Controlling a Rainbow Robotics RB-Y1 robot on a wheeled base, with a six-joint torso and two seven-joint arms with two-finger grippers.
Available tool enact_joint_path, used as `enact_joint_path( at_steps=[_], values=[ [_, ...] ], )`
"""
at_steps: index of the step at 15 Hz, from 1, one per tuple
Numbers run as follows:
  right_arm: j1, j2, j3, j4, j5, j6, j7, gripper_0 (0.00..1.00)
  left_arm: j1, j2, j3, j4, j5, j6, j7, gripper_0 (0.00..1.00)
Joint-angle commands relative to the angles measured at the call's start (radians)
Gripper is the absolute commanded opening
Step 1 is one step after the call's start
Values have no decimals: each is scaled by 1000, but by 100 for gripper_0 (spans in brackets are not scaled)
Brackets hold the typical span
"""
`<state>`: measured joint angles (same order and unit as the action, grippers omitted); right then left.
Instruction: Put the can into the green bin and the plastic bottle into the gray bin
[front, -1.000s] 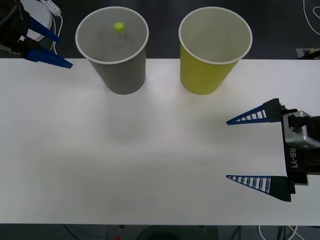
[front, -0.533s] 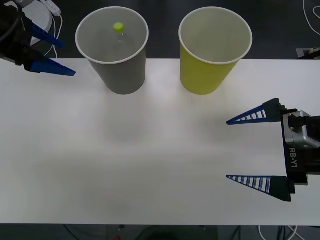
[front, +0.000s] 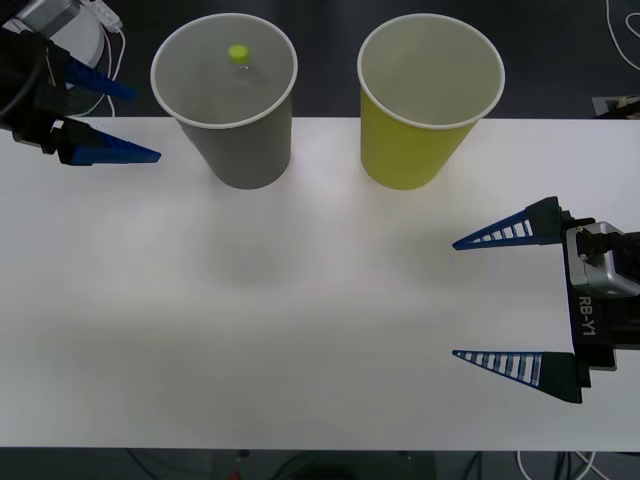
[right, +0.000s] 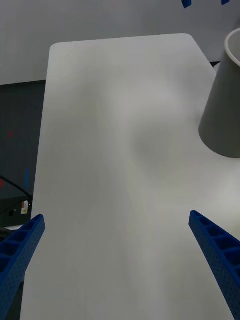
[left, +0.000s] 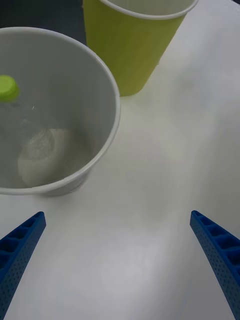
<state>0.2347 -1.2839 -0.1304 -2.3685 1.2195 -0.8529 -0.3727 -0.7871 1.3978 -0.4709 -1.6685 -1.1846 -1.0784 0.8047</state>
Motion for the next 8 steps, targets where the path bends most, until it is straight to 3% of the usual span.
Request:
enact_joint_path(
  at_steps=[1,8],
  values=[
    [0,0,0,0,0,0,0,100,135,-23,143,-74,-72,-14,21,100],
    [0,0,0,0,0,0,0,100,427,-46,410,-261,-156,-29,37,100]
  ],
)
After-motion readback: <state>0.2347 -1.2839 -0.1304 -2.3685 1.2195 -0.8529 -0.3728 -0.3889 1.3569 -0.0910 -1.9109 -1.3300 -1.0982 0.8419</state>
